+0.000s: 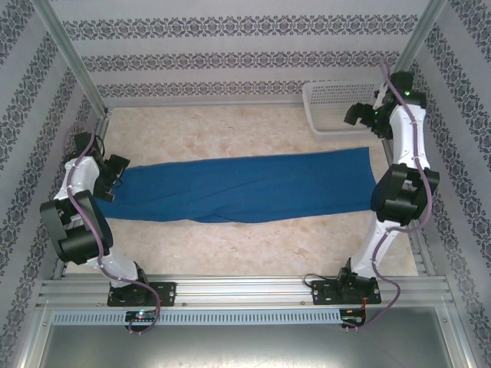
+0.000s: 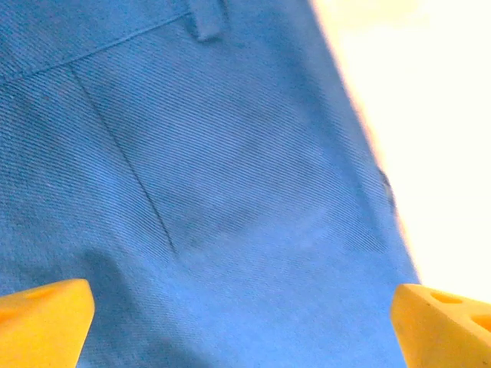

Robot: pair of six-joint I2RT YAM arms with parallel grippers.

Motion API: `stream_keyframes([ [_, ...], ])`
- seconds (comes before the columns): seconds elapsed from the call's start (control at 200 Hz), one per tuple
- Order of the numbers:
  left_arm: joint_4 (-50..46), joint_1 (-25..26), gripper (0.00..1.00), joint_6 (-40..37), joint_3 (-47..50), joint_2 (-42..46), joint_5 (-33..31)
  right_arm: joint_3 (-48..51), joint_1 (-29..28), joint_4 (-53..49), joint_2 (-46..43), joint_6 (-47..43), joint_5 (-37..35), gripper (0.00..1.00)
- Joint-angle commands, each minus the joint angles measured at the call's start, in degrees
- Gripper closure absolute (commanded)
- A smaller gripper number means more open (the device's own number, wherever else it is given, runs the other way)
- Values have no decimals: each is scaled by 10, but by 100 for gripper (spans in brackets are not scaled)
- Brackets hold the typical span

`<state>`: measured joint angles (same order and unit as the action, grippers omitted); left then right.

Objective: Roll up the long pants

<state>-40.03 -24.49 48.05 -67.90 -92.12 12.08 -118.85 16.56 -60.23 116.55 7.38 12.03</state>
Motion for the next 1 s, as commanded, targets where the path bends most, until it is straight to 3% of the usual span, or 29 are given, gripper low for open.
stream_keyframes([
  [0.0, 0, 0, 0, -30, 7, 42, 37, -60, 20, -148, 94, -65, -71, 2],
  [0.2, -2, 0, 0, -34, 48, 97, 41, 40, 62, -93, 124, -68, -58, 2],
  [0.575, -7, 0, 0, -35, 47, 97, 41, 163, 56, -37, 122, -74, -46, 6],
  [0.665, -6, 0, 0, -34, 46, 91, 41, 184, 48, -24, 115, -74, -38, 15],
  [0.799, -2, 0, 0, -31, 51, 92, 38, 198, 36, -11, 116, -63, -49, 43],
  [0.939, -6, 0, 0, -33, 51, 97, 34, 212, 27, -3, 119, -59, -34, 45],
  [0.969, -6, 0, 0, -33, 51, 98, 33, 218, 26, 3, 115, -59, -30, 52],
  [0.994, -6, 0, 0, -33, 52, 98, 33, 224, 24, 6, 112, -58, -24, 65],
])
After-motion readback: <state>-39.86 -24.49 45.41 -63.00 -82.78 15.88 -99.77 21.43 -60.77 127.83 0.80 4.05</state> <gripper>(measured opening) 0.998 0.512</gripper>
